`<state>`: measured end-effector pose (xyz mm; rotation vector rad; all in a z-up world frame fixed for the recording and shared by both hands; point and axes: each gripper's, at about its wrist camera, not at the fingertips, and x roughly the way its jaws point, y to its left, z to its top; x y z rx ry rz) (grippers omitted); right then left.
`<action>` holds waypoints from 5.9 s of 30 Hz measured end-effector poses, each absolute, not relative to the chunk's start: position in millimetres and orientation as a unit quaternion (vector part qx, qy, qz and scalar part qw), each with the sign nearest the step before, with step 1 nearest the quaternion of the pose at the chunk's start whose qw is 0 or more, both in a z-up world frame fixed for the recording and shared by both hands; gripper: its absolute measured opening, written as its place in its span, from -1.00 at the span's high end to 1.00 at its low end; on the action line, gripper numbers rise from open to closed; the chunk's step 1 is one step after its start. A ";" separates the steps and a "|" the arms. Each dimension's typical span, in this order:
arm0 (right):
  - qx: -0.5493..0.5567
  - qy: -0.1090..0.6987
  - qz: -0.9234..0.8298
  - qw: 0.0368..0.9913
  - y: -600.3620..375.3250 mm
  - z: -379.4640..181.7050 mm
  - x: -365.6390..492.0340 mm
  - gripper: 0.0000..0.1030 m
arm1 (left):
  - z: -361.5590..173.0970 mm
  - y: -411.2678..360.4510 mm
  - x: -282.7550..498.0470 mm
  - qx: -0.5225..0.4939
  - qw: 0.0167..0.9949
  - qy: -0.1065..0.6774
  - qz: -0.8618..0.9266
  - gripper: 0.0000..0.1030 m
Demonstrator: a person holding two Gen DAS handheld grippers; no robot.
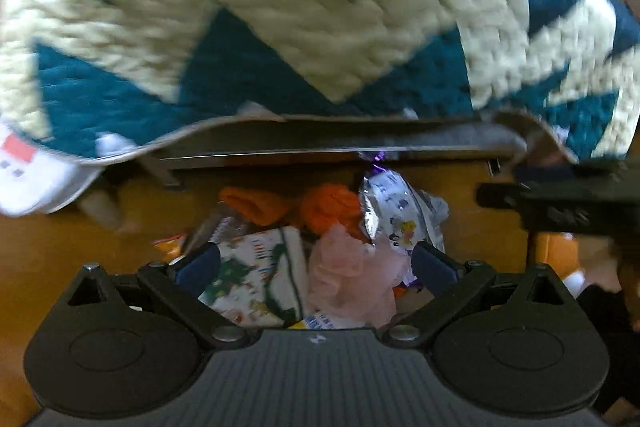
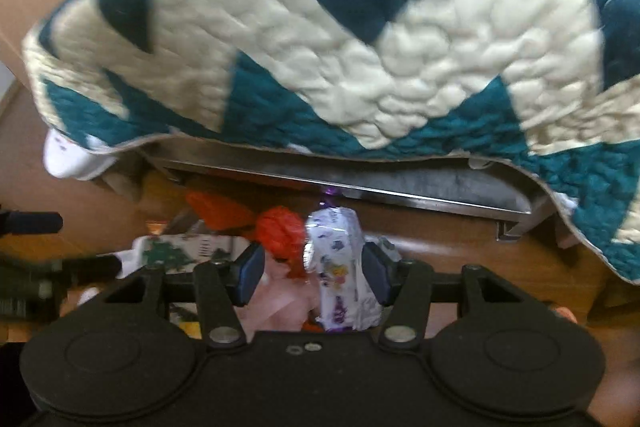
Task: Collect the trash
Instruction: 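Lower both tools to the trash pile and close on pink mesh and silver wrapper, then lift the pink mesh bag in left tool while right tool lifts the silver wrapper, then open left tool over the teal bin while right tool drops the wrapper in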
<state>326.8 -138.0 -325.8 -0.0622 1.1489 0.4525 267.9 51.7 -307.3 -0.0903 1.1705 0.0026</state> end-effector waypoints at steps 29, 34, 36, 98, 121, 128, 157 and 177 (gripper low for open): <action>-0.037 0.596 0.194 0.778 -99.9 -509.6 392.2 -0.09 | -501.2 20.6 312.1 -0.041 0.768 0.637 -0.051 -0.44; 0.025 0.587 0.179 0.789 -106.0 -500.5 398.7 -0.08 | -506.3 21.6 314.8 -0.053 0.763 0.642 -0.051 0.04; 0.010 0.588 0.177 0.789 -101.7 -500.3 399.7 -0.08 | -506.3 23.5 314.7 -0.055 0.762 0.643 -0.050 0.12; -0.001 0.217 0.279 0.936 -149.0 90.2 248.4 0.73 | 87.7 71.9 217.0 -0.101 0.950 0.294 -0.014 0.34; 0.042 0.168 0.223 0.959 -53.1 137.5 435.3 0.71 | 147.2 107.7 423.4 -0.052 0.962 0.262 0.054 0.32; 0.023 0.204 0.221 0.953 -23.3 97.7 466.4 0.70 | 109.1 121.1 455.2 -0.035 0.949 0.306 0.061 0.31; -0.014 0.272 0.216 0.938 -35.1 96.8 445.2 0.04 | 111.5 98.4 418.3 -0.003 0.944 0.325 0.056 -0.52; -0.021 0.418 0.245 0.874 -0.3 78.0 477.6 -0.02 | 123.1 139.3 375.8 -0.047 0.949 0.308 0.056 -0.60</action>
